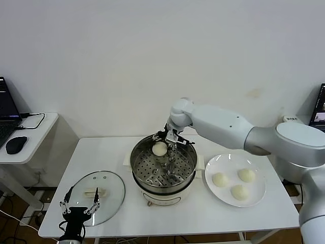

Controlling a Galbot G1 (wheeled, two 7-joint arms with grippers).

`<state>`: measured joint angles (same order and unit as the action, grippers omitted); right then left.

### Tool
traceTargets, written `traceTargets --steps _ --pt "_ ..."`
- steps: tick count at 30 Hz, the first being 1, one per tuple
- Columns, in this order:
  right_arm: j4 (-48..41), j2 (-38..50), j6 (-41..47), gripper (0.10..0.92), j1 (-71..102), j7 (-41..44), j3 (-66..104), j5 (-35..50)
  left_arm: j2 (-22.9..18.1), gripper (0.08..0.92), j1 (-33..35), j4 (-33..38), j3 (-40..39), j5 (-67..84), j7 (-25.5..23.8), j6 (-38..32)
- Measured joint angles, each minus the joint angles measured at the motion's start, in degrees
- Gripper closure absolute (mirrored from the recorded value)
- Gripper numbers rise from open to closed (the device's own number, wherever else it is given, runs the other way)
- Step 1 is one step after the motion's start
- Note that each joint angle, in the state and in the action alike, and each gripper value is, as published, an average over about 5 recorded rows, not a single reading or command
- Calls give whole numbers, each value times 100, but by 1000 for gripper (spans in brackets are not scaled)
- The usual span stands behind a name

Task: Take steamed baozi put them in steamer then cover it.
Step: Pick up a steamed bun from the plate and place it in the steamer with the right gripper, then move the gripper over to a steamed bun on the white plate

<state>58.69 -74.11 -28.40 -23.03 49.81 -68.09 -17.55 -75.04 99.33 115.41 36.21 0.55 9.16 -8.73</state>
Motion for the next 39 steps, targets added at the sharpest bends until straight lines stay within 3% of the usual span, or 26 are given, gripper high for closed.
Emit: traceTargets --steps 9,20,30,39 --pt "815 541 1125 203 -527 605 -77 1025 21 177 48 99 31 3 -27 19" --pt "2435 2293 3119 203 -864 928 5 2170 129 177 59 200 121 86 -43 24" --pt "3141 3923 3786 203 -186 940 467 2085 216 177 -21 173 142 117 -59 41" --pt "3007 4447 3911 203 1181 834 1386 1570 240 177 -22 148 225 126 -71 57"
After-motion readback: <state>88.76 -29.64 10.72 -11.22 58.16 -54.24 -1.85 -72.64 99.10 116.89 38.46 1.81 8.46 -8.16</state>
